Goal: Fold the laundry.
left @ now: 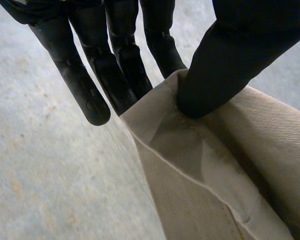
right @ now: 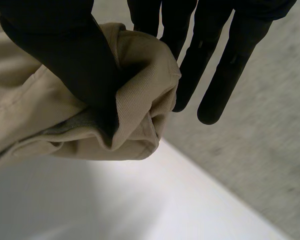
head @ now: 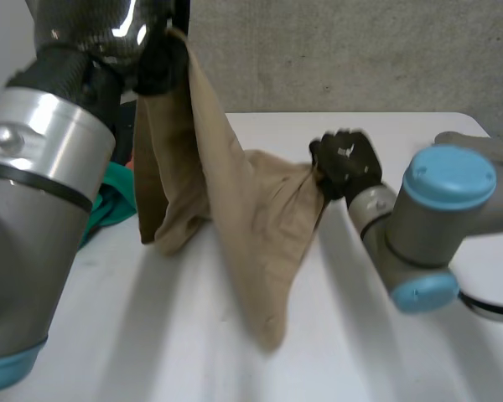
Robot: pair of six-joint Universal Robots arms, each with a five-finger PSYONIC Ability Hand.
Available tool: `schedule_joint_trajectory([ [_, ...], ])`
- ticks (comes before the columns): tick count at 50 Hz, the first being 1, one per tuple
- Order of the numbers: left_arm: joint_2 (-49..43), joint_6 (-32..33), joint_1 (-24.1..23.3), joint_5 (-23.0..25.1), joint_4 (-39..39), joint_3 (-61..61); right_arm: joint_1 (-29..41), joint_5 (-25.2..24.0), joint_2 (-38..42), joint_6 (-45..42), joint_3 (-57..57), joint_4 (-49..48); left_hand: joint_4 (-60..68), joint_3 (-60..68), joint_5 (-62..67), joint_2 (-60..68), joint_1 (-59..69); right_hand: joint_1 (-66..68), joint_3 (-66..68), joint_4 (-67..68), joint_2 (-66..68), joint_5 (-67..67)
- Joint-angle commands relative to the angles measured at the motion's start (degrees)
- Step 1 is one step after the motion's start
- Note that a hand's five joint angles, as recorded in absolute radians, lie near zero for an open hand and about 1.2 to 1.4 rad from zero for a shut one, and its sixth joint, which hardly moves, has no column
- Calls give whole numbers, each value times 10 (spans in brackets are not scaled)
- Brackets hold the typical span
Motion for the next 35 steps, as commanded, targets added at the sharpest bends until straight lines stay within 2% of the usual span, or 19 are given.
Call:
schedule_joint_trajectory([
  [1, 3, 0, 0, -1, -15, -74, -52, -8, 125, -67, -210, 68, 113, 116, 132, 114, 137, 183, 142, 116, 144, 148],
  [8, -12, -2, 0, 0, -14, -164, -91, -16, 253, -77, -381, 78, 113, 116, 132, 114, 137, 183, 142, 116, 144, 148],
  [11, -45, -2, -2, 2, -13, -185, -98, -30, 274, -77, -404, 79, 113, 116, 132, 114, 137, 183, 142, 116, 144, 148],
  [12, -55, -3, -2, 1, -14, -186, -99, -33, 274, -77, -403, 79, 113, 116, 132, 114, 137, 89, 47, 21, 49, 53],
  [14, -73, -1, -2, -1, -19, -184, -99, -41, 267, -76, -396, 79, 113, 116, 132, 114, 137, -414, -456, -481, -453, -449],
  [15, -76, -1, -2, -1, -19, -183, -96, -42, 250, -75, -378, 82, 113, 116, 132, 114, 137, -517, -558, -584, -556, -552],
  [18, -77, 1, 2, 0, -19, -177, -92, -41, 194, -74, -329, 87, 113, 116, 132, 114, 137, -517, -558, -584, -556, -552],
  [21, -77, 1, 8, 0, -19, -163, -95, -39, 88, -75, -231, 96, 113, 116, 132, 114, 137, -517, -558, -584, -556, -552],
  [22, -76, 1, 10, 0, -19, -160, -98, -38, 38, -75, -182, 106, 113, 116, 132, 114, 137, -517, -558, -584, -556, -552],
  [26, -71, 1, 17, 1, -19, -145, -98, -34, -67, -68, -83, 176, 113, 116, 132, 114, 137, -517, -558, -584, -556, -552],
  [31, -69, 0, 17, 3, -19, -126, -98, -40, -117, -36, 17, 291, 113, 116, 132, 114, 137, -472, -514, -540, -512, -508],
  [35, -69, 0, 17, 4, -19, -116, -89, -44, -148, 22, 103, 311, 113, 116, 132, 114, 137, -472, -514, -540, -512, -508],
])
